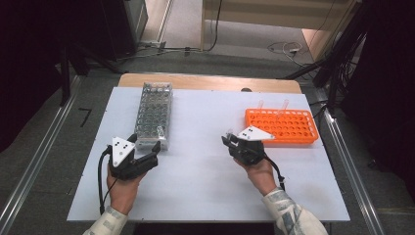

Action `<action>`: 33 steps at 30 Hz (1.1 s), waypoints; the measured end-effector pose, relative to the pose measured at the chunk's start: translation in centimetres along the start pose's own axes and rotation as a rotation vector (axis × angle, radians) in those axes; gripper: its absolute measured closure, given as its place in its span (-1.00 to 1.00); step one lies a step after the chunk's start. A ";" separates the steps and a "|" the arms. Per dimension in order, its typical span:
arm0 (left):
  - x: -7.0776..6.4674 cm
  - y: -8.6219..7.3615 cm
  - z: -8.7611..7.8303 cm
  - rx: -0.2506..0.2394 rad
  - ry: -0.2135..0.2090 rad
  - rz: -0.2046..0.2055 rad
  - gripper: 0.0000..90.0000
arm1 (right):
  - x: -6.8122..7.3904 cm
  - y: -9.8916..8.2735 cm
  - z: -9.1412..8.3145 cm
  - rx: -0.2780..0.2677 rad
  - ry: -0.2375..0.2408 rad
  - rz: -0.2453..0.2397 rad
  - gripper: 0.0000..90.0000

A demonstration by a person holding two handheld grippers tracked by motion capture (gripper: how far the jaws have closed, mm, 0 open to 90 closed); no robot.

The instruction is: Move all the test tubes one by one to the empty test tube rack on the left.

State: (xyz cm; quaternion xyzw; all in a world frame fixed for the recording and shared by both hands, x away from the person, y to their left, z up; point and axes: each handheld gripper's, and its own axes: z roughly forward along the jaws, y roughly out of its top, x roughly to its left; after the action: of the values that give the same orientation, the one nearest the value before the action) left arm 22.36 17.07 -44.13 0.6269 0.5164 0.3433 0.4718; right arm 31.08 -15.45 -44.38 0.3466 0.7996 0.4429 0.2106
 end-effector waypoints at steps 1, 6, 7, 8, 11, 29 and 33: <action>-0.2 0.0 0.0 0.001 -0.011 0.001 -0.51 | 0.5 0.0 0.1 0.005 0.013 -0.007 0.63; -1.5 0.0 0.3 0.010 -0.073 0.009 -0.42 | 2.8 0.1 0.9 0.022 0.068 -0.058 0.63; -1.8 0.0 0.3 0.012 -0.087 0.013 -0.40 | 3.0 0.0 1.1 0.024 0.077 -0.062 0.63; -2.1 0.0 0.4 0.015 -0.102 0.016 -0.38 | 3.4 0.0 1.2 0.028 0.085 -0.065 0.63; -3.0 0.1 0.6 0.025 -0.159 0.022 -0.32 | 4.3 -0.2 1.7 0.046 0.110 -0.081 0.63; -8.0 0.2 3.2 0.067 -0.365 0.095 -0.01 | 6.4 -0.5 2.6 0.068 0.178 -0.112 0.63; -8.4 0.2 3.5 0.068 -0.372 0.108 0.16 | 6.5 -0.5 2.6 0.072 0.184 -0.113 0.63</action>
State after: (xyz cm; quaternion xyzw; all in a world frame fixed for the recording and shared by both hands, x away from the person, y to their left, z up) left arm 23.75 8.11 -44.60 0.7219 0.3969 0.2288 0.5186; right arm 28.17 -9.36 -46.38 0.2662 0.8493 0.4311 0.1484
